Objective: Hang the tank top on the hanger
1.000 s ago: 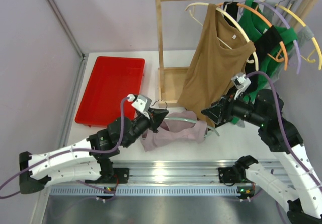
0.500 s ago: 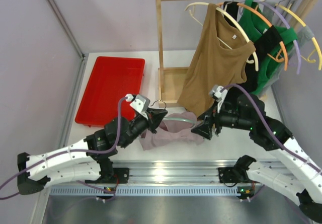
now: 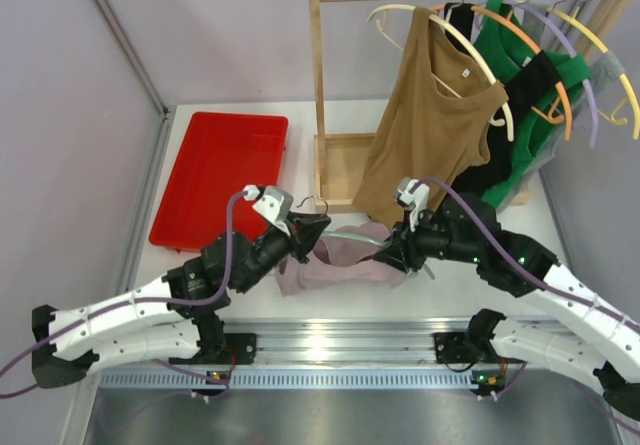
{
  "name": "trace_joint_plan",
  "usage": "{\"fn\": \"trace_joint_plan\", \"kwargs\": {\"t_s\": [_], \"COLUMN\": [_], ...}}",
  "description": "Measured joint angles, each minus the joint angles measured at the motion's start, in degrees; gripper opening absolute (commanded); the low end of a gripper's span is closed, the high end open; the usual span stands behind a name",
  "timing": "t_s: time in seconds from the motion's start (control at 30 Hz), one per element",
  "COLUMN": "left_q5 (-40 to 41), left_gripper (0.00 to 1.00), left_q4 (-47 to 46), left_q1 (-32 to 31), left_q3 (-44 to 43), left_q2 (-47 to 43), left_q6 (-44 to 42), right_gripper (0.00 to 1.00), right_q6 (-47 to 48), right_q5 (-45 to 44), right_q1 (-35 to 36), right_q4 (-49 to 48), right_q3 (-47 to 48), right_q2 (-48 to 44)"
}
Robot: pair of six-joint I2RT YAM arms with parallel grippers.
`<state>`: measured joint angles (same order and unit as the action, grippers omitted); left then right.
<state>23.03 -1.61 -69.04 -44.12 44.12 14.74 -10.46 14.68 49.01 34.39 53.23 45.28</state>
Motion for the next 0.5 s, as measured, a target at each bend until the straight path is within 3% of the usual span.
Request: {"fn": "trace_joint_plan", "kwargs": {"t_s": [0.03, 0.1, 0.27, 0.5], "left_q5": [0.4, 1.4, 1.6, 4.9], "left_gripper": [0.0, 0.0, 0.24, 0.29], "left_q4": [0.0, 0.1, 0.2, 0.0], "left_q1": [0.2, 0.8, 0.5, 0.3], "left_q3": [0.0, 0.0, -0.7, -4.0], "left_q2": [0.0, 0.1, 0.4, 0.5], "left_q6": [0.0, -0.2, 0.3, -0.2], "right_gripper": [0.11, 0.0, 0.0, 0.0], "right_q6": [0.4, 0.9, 0.3, -1.6], "right_q5": [0.9, 3.7, 3.1, -4.2], "right_q1": [0.3, 1.8, 2.2, 1.7], "right_q4": [-0.4, -1.6, -2.2, 0.3], "right_q3": [0.0, -0.4, -0.9, -1.0], "right_q2": [-0.1, -0.9, -3.0, -5.7]}}
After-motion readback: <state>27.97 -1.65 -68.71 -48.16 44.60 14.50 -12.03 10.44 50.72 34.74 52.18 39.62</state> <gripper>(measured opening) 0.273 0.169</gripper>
